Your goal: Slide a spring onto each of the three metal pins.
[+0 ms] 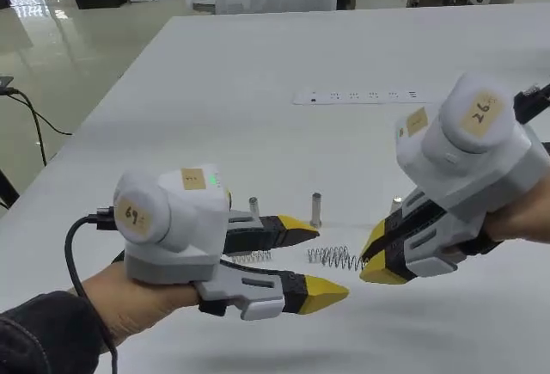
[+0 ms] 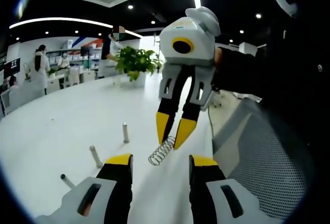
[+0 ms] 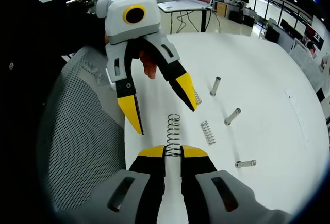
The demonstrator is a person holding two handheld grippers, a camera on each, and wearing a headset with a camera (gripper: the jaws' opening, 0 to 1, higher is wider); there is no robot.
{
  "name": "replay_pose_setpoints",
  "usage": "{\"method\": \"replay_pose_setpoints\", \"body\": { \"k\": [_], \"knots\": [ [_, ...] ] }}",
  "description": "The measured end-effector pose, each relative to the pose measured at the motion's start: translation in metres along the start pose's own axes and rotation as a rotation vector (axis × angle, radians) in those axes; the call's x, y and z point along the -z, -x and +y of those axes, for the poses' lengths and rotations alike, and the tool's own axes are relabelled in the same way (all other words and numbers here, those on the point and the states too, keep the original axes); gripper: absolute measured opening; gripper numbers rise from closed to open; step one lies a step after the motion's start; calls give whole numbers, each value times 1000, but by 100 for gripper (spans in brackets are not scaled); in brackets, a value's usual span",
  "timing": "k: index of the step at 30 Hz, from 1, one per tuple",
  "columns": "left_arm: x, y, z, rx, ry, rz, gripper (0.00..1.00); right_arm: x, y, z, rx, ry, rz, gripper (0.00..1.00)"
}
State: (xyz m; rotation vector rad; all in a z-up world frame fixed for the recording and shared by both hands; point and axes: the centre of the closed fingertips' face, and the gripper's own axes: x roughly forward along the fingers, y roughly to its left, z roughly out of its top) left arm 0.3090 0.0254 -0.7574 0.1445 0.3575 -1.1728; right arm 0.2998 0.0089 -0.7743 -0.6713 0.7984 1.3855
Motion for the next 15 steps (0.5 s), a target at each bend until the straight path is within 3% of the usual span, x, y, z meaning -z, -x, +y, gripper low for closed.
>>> {"method": "replay_pose_setpoints", "body": {
  "k": [15],
  "knots": [
    [2, -2, -7, 32, -37, 2, 22, -3, 3, 6, -52, 54, 11, 7]
  ]
}}
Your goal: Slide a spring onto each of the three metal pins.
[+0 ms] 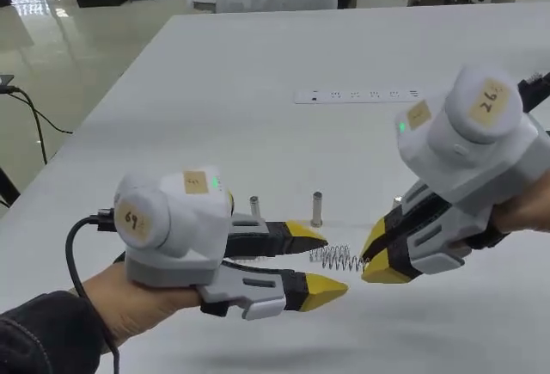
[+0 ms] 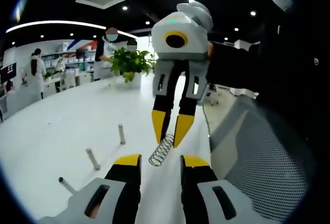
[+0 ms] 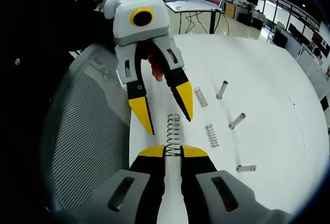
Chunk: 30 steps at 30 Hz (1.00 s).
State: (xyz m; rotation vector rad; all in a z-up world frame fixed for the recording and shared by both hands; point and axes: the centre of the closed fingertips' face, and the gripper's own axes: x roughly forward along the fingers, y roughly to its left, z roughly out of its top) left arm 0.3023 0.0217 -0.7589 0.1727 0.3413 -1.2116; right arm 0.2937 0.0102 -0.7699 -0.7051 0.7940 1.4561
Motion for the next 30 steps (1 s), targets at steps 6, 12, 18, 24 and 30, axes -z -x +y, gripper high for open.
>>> {"method": "replay_pose_setpoints", "body": {
  "k": [6, 12, 18, 24, 30],
  "knots": [
    [0, -1, -3, 13, -14, 2, 16, -1, 1, 3, -27, 20, 12, 7],
    [0, -1, -5, 25, -29, 6, 11, 0, 0, 7, -51, 27, 28, 7],
    [2, -3, -9, 38, -45, 17, 6, 3, -1, 9, -66, 33, 51, 7],
    [4, -4, -12, 49, -64, 32, 5, 4, 1, 10, -75, 36, 62, 7],
    [8, -5, -13, 51, -84, 53, 3, -1, 5, 11, -76, 39, 59, 7]
  ]
}}
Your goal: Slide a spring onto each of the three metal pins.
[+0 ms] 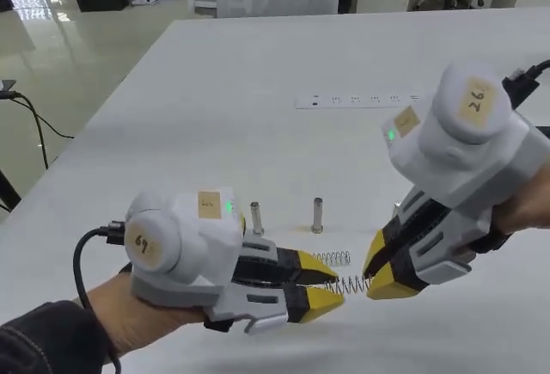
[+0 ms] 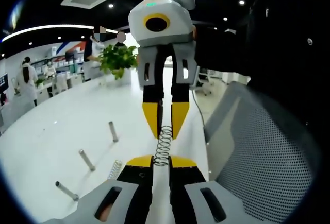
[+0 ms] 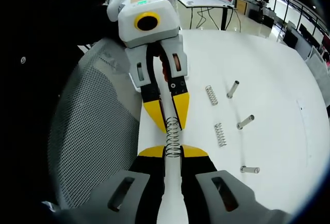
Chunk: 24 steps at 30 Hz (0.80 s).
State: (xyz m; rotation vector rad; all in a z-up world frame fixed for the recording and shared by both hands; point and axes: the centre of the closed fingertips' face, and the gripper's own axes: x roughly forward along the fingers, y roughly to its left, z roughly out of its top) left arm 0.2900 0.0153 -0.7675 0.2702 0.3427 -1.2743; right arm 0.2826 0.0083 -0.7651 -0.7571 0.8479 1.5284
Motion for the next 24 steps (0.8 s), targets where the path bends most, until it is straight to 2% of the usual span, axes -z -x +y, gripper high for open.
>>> {"method": "replay_pose_setpoints", "body": {
  "k": [4, 13, 24],
  "knots": [
    [0, 0, 1, -4, -1, 4, 3, -6, 3, 0, 20, 17, -4, 7],
    [2, -1, 1, -2, -4, 11, 3, -25, 9, 1, 45, 46, -50, 7],
    [-1, 0, 4, -13, 12, -12, 3, -45, 10, 0, 63, 71, -108, 7]
  ]
}}
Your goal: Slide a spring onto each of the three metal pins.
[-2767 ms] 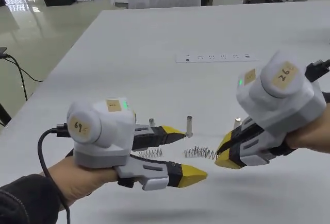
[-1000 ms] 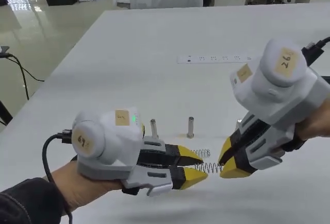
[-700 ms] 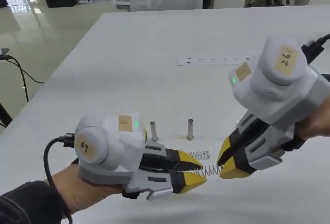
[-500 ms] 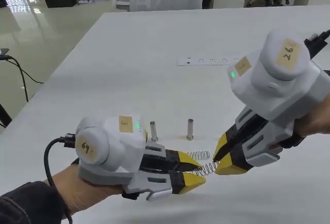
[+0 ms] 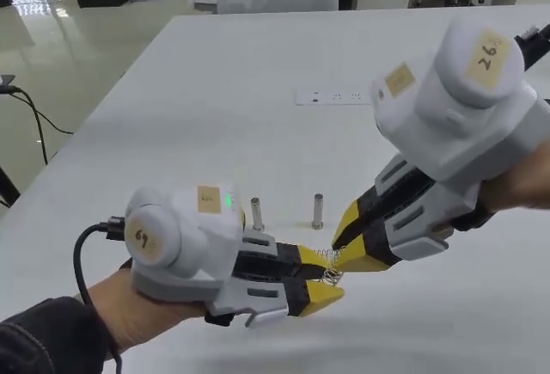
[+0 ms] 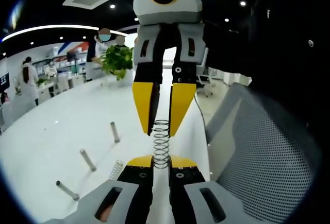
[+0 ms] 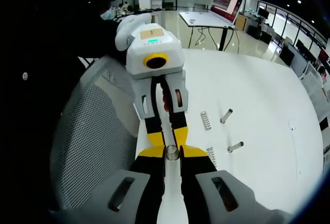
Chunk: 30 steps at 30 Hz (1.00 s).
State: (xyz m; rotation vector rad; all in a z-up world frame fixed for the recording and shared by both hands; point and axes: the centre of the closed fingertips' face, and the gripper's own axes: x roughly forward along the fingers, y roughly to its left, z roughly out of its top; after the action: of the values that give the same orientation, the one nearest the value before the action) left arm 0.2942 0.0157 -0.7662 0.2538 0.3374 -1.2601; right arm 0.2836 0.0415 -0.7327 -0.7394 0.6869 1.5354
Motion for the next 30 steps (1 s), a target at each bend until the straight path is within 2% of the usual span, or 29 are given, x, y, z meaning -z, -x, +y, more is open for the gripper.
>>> {"method": "replay_pose_setpoints", "body": {
  "k": [9, 13, 21, 30],
  "knots": [
    [0, 1, 1, -2, 15, -13, 2, -3, -1, -2, 2, -1, -8, 8],
    [0, 1, 1, -2, 14, -13, 2, 0, -4, 0, -12, -23, -8, 18],
    [3, 1, 0, 4, 10, -5, 2, 11, -14, 1, -23, -34, 51, 14],
    [3, 1, -1, 6, 13, -5, 2, 13, -22, 3, -54, -30, 89, 10]
  ]
}}
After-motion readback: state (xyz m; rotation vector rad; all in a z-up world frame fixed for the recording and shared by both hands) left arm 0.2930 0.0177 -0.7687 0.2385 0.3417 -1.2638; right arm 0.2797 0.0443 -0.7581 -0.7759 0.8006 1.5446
